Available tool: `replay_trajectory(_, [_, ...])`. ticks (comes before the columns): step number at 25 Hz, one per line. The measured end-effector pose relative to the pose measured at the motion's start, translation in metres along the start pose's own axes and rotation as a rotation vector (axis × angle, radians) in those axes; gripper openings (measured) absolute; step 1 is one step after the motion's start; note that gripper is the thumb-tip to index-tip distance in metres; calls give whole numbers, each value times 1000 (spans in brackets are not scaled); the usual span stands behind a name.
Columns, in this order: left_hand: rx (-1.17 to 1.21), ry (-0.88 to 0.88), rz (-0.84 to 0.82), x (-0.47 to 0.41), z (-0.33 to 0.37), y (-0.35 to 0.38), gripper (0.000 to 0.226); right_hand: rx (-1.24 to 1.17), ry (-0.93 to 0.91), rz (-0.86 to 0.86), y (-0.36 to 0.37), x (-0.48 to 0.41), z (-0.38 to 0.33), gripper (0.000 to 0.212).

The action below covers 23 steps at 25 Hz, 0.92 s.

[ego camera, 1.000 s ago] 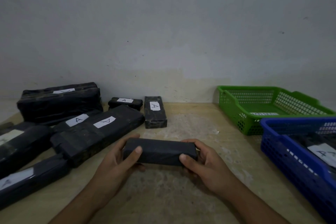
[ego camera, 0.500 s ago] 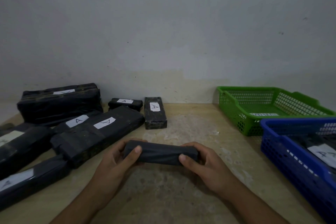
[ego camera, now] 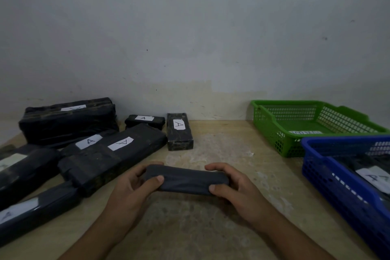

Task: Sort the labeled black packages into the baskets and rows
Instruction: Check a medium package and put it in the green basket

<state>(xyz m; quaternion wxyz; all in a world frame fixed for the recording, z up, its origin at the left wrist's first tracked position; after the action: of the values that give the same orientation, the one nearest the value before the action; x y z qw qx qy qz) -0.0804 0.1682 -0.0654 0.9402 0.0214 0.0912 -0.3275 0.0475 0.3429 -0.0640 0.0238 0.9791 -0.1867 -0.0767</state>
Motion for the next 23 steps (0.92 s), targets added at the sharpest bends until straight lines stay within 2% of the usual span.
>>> replay_trajectory(4, [-23, -6, -26, 3, -4, 4, 65, -5, -36, 19, -3, -1, -4, 29])
replay_trajectory(7, [-58, 25, -6, 4, -1, 4, 47, -2, -24, -11, -1, 0, -2, 25])
replay_trajectory(11, [-54, 59, 68, -1, 2, -8, 58, -109, 61, 4, 2, -2, 10, 37])
replay_trajectory(13, [-53, 55, 77, -2, 1, -10, 60, -107, 39, 19, 1, -3, 7, 39])
replay_trajectory(19, [17, 5, 23, -1, -6, -1, 57, -86, -11, 109, -10, -2, 0, 31])
replay_trajectory(21, [32, -27, 73, -2, -10, -7, 50, -73, -17, 73, -4, 1, -3, 25])
replay_trajectory(23, [46, -34, 113, -3, -10, -13, 46, -45, -59, -24, 9, 5, -6, 30])
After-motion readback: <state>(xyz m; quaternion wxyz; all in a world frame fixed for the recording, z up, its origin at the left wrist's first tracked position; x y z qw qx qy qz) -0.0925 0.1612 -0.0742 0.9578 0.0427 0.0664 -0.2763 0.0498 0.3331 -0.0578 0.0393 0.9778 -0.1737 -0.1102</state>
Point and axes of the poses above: each hand's wrist, its own x-axis away from the middle knuckle, its own y-axis out of the palm, z = x × y, the point moved 10 cm from there along -x, towards the middle knuckle, and after that the axes turned 13 degrees about -x, right-handed, at the moved point
